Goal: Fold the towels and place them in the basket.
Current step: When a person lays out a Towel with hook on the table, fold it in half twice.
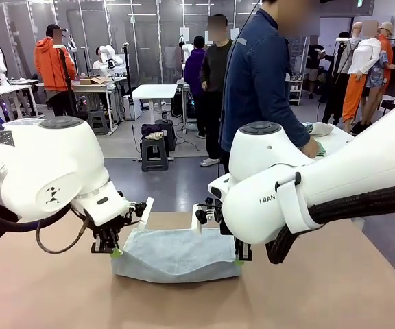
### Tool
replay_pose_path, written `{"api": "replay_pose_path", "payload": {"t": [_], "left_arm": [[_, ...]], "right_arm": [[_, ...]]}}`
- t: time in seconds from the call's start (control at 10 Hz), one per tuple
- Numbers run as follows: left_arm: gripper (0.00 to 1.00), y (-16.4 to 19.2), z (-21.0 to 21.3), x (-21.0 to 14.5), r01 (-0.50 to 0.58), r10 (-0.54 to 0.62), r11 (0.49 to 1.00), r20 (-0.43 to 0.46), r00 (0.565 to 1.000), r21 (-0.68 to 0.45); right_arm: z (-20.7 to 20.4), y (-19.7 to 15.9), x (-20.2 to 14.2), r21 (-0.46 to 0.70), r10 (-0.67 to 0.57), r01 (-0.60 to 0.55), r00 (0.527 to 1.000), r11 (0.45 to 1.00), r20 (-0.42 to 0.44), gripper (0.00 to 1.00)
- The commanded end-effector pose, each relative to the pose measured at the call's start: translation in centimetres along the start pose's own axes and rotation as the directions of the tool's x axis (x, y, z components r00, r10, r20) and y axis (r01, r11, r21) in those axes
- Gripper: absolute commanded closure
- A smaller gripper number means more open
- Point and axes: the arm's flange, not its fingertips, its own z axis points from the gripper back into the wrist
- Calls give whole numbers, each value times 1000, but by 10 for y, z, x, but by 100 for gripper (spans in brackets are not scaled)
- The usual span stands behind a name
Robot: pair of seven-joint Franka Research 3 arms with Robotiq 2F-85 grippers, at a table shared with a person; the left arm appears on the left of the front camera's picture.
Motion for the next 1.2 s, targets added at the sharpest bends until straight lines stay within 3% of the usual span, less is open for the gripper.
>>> {"api": "replay_pose_path", "payload": {"t": [0.0, 0.7, 1.1], "left_arm": [[92, 28, 3, -2, 19, -18, 1000, 19, 1000, -22], [92, 101, -20, -14, -53, 52, 998, -29, 998, -23], [92, 125, -38, -17, -98, 97, 995, -37, 995, -32]], "right_arm": [[1, -19, -3, 2, 38, -38, 999, 999, 20, 95], [-12, -99, 2, 6, 77, -77, 996, 997, 48, 95], [-32, -125, 7, 18, 68, -69, 995, 997, 67, 95]]}}
